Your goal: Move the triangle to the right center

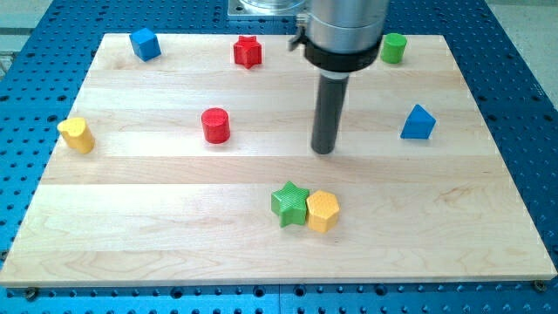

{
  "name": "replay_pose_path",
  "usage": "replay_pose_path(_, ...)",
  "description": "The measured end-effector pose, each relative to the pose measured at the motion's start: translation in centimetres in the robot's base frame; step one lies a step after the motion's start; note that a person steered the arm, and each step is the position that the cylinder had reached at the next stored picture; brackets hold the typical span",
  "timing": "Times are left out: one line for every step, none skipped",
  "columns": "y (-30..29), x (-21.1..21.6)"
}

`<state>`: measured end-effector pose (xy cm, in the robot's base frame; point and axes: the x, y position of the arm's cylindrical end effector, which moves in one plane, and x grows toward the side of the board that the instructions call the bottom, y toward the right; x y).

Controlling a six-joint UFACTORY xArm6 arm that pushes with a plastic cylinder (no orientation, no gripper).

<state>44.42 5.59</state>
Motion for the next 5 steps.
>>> replay_pose_path(0.0, 0.6)
replay_pose_path(0.1, 0.8)
replay_pose_path(1.5, 3.9)
replay_pose_path(5.5, 5.6)
replay_pose_path(7.3, 6.4)
